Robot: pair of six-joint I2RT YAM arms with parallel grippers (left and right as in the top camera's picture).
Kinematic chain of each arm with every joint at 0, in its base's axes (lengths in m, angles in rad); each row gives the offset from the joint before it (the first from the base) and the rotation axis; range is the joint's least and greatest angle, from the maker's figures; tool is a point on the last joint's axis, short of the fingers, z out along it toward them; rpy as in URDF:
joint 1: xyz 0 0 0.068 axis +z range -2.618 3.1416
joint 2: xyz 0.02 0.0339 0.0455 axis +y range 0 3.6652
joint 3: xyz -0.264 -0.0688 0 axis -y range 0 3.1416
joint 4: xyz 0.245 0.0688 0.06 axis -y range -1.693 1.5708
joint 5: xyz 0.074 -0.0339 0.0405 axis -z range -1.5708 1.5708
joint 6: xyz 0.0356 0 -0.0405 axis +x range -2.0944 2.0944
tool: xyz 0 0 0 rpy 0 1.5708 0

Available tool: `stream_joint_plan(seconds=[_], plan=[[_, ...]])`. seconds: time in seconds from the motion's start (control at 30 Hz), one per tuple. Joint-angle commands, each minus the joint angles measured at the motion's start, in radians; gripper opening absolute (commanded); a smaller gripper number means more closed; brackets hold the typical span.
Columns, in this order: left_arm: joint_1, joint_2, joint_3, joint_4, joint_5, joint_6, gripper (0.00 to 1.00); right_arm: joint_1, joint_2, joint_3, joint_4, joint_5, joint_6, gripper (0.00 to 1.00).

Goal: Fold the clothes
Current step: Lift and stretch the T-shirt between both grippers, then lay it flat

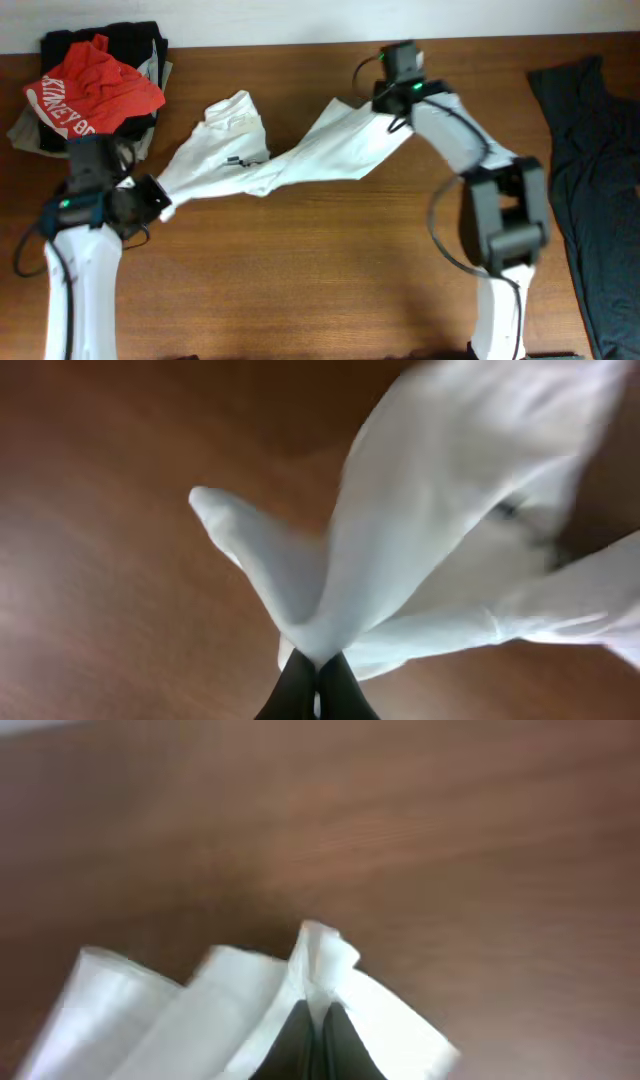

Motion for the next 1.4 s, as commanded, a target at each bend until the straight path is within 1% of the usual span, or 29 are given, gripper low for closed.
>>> stream_joint_plan(seconds=[0.0, 0.2, 0.3, 0.43, 0.63, 0.7, 0.77, 0.9, 1.03, 1.2, 1.27, 1.3, 1.37], plan=[[-0.001, -0.135, 0.048, -0.001, -0.033, 0.019, 0.0, -0.032, -0.203, 0.021, -0.082, 0.05, 0.038, 0.04], [-0.001, -0.271, 0.052, -0.004, -0.033, 0.01, 0.0, -0.035, -0.42, 0.021, -0.246, 0.051, 0.038, 0.04], [-0.001, -0.321, 0.066, -0.008, -0.032, 0.007, 0.0, -0.035, -0.499, 0.021, -0.315, 0.051, 0.038, 0.04], [-0.001, -0.388, 0.129, -0.062, -0.029, -0.016, 0.0, -0.035, -0.611, 0.021, -0.385, 0.051, 0.038, 0.04], [-0.001, -0.423, 0.285, -0.161, -0.028, -0.019, 0.0, -0.035, -0.804, 0.021, -0.446, 0.051, 0.038, 0.04], [-0.001, -0.422, 0.356, -0.175, -0.018, -0.021, 0.0, -0.034, -0.907, 0.021, -0.459, 0.05, 0.038, 0.04], [-0.001, -0.422, 0.389, -0.17, -0.017, -0.034, 0.0, -0.033, -0.958, 0.021, -0.459, 0.051, 0.038, 0.04], [-0.001, -0.417, 0.408, -0.091, -0.004, -0.037, 0.0, -0.033, -1.041, 0.021, -0.457, 0.051, 0.038, 0.04], [-0.001, -0.333, 0.408, -0.033, 0.041, -0.048, 0.0, -0.033, -1.046, 0.021, -0.45, 0.051, 0.038, 0.04], [-0.002, -0.111, 0.408, 0.022, 0.067, -0.048, 0.0, -0.033, -0.953, 0.021, -0.429, 0.051, 0.038, 0.04], [-0.002, 0.035, 0.408, 0.106, 0.088, -0.048, 0.0, -0.034, -0.899, 0.021, -0.407, 0.051, 0.038, 0.04], [-0.003, 0.082, 0.408, 0.143, 0.088, -0.047, 0.01, -0.034, -0.869, 0.021, -0.391, 0.051, 0.039, 0.04], [-0.014, 0.222, 0.408, 0.265, 0.092, 0.0, 0.01, -0.034, -0.795, 0.021, -0.346, 0.057, 0.039, 0.04]])
